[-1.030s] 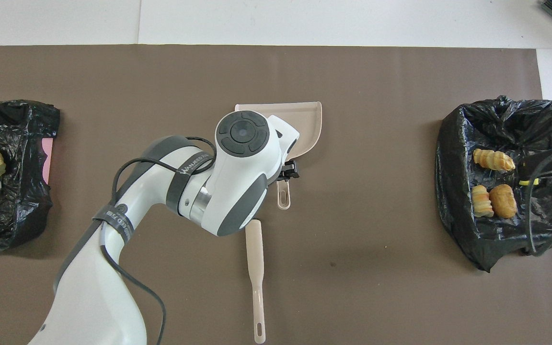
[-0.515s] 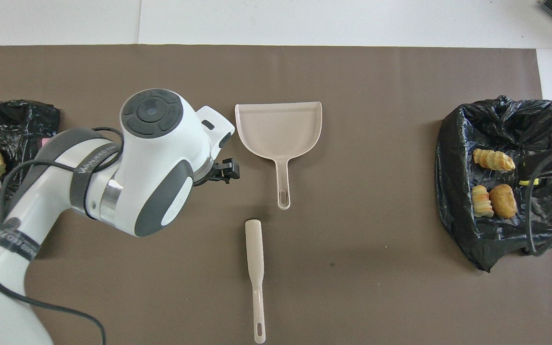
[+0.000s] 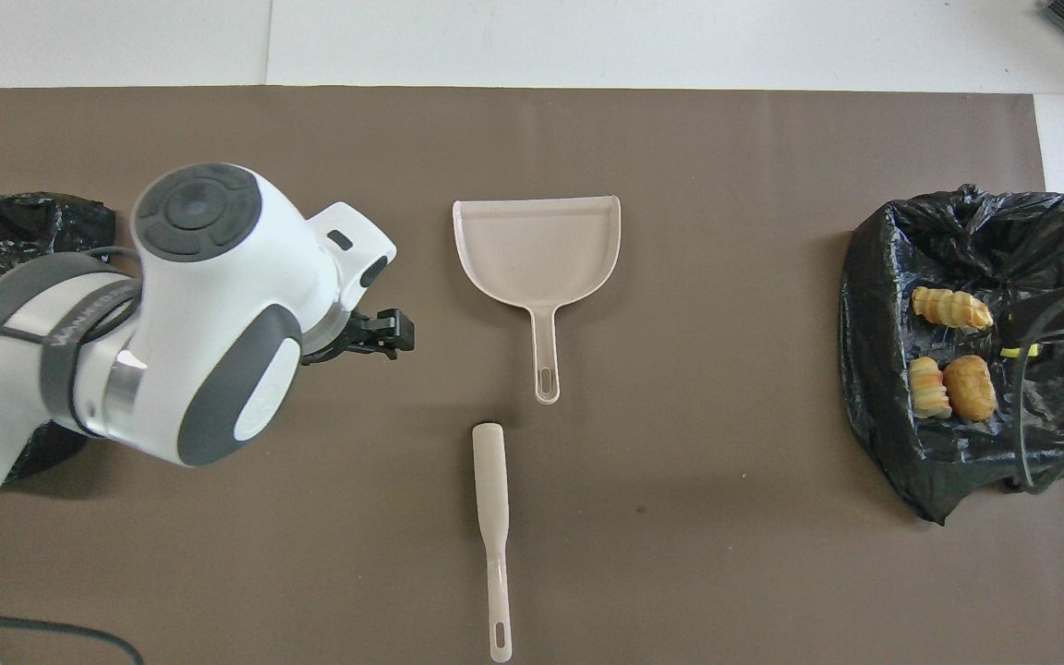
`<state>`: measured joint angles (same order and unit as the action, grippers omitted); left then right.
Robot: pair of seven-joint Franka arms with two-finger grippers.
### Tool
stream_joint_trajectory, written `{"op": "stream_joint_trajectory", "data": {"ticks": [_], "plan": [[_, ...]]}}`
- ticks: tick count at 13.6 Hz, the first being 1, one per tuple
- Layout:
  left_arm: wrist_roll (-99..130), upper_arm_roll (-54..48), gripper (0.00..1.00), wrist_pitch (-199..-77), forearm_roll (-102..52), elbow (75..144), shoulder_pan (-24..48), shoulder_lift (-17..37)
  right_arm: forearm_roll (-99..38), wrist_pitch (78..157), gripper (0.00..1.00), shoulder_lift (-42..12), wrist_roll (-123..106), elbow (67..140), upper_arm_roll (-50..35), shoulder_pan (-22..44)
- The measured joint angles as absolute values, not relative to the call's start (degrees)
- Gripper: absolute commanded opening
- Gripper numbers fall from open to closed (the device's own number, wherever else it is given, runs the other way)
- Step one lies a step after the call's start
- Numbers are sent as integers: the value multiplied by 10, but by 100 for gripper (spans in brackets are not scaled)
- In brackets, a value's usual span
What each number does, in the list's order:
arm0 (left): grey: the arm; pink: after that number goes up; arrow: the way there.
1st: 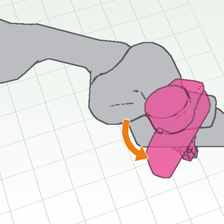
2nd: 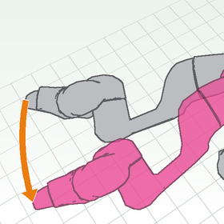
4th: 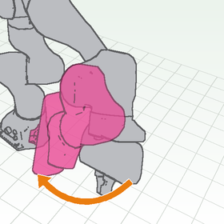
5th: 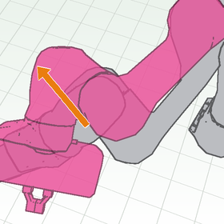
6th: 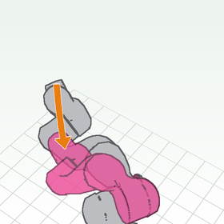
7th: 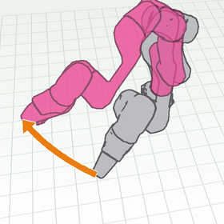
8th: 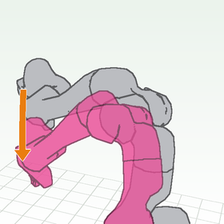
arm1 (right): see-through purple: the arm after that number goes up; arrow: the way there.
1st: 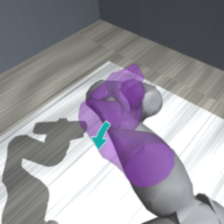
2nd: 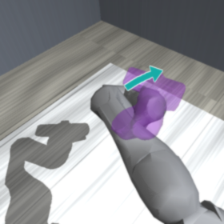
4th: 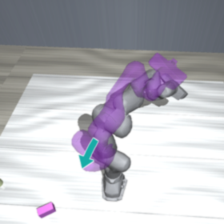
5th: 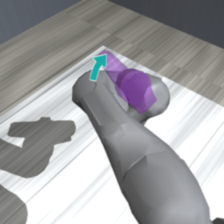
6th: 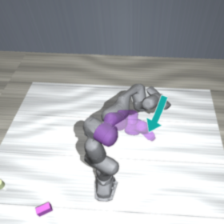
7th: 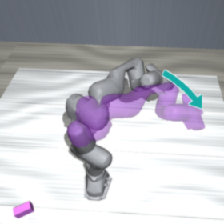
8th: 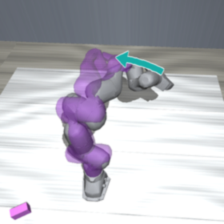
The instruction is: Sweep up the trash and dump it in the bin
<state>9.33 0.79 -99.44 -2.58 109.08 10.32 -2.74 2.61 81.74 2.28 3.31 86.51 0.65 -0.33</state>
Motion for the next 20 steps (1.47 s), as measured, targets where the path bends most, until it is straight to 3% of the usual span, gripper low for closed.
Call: {"op": "stream_joint_trajectory", "data": {"ticks": [8,15,20], "plan": [[21,8,100,-991,-12,1076,23,-54,26,817,100,23,33,865,6,-3],[21,-4,100,-831,-6,915,22,-63,26,817,100,23,33,865,6,-3],[22,-43,100,-812,2,890,23,-64,26,817,100,23,33,865,6,-3]]}}
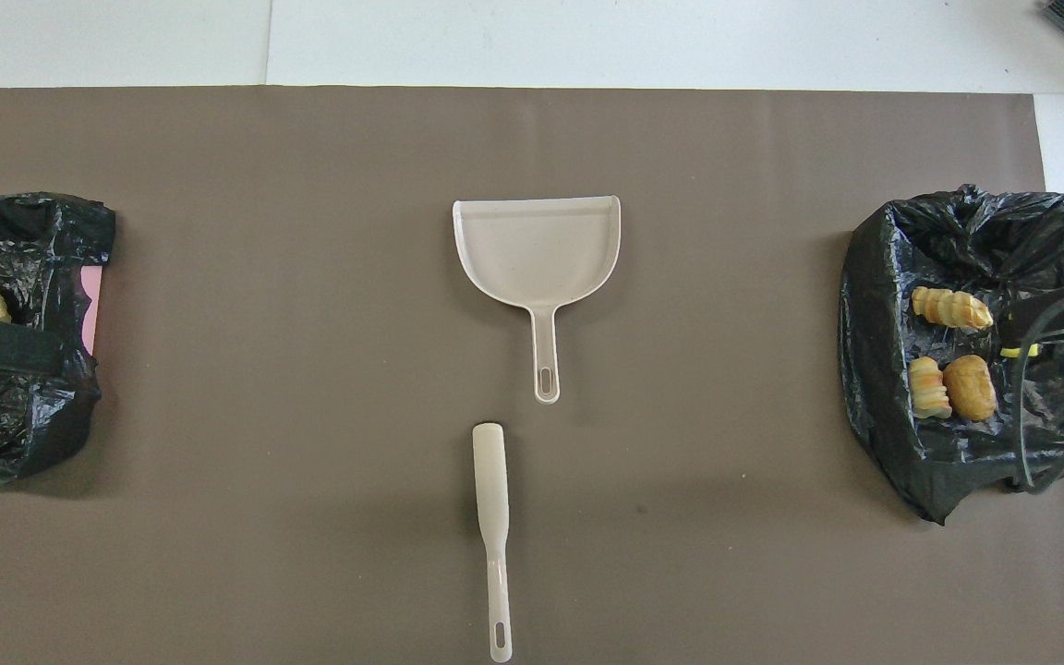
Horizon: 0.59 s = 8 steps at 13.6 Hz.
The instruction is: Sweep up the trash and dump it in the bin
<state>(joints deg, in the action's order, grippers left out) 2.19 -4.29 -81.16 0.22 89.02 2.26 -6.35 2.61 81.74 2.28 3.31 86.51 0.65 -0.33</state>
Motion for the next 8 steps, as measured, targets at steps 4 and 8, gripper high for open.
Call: {"op": "stream_joint_trajectory", "data": {"ticks": [4,8], "plan": [[22,-46,100,-813,2,890,22,-68,26,817,100,23,33,865,6,-3],[22,-44,100,-824,2,891,20,-68,26,817,100,23,33,865,7,-4]]}}
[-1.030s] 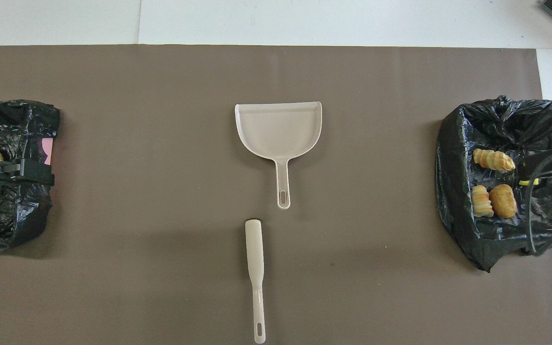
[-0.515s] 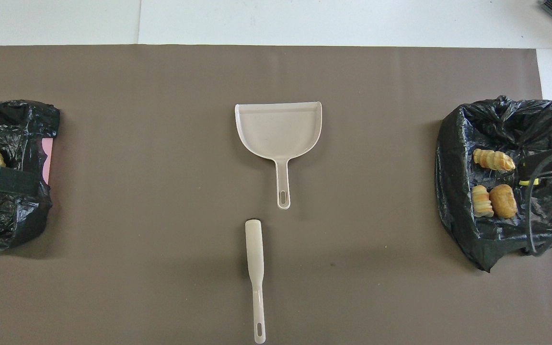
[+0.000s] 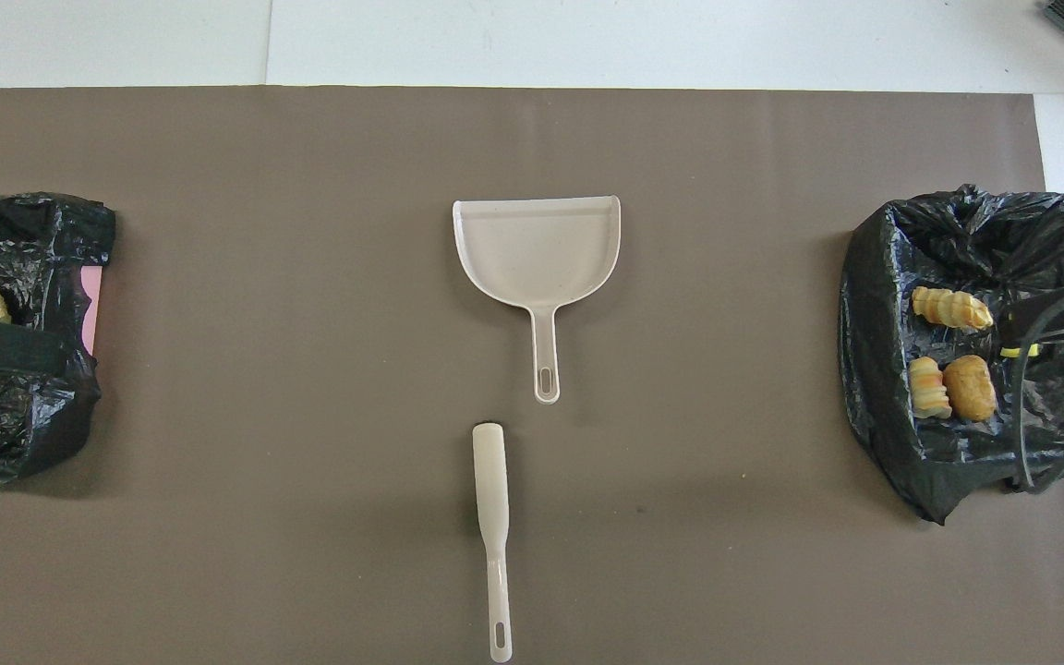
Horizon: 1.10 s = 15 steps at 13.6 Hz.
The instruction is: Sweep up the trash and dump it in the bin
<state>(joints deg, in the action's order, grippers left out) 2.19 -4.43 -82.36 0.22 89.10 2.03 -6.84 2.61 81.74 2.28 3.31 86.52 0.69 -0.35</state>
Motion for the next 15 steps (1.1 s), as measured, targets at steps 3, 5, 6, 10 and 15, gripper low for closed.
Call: {"op": "stream_joint_trajectory", "data": {"ticks": [3,5,6,10,15], "plan": [[22,-39,100,-846,2,896,20,-68,26,816,100,23,33,866,11,-4],[22,-37,100,-846,2,896,20,-68,26,814,100,24,33,866,11,-3],[22,-37,100,-846,2,896,20,-68,26,814,100,24,33,867,11,-3],[22,-37,100,-847,2,896,20,-68,26,813,100,25,33,868,9,-3],[22,-37,100,-847,2,896,20,-69,26,813,100,25,33,869,8,-1]]}}
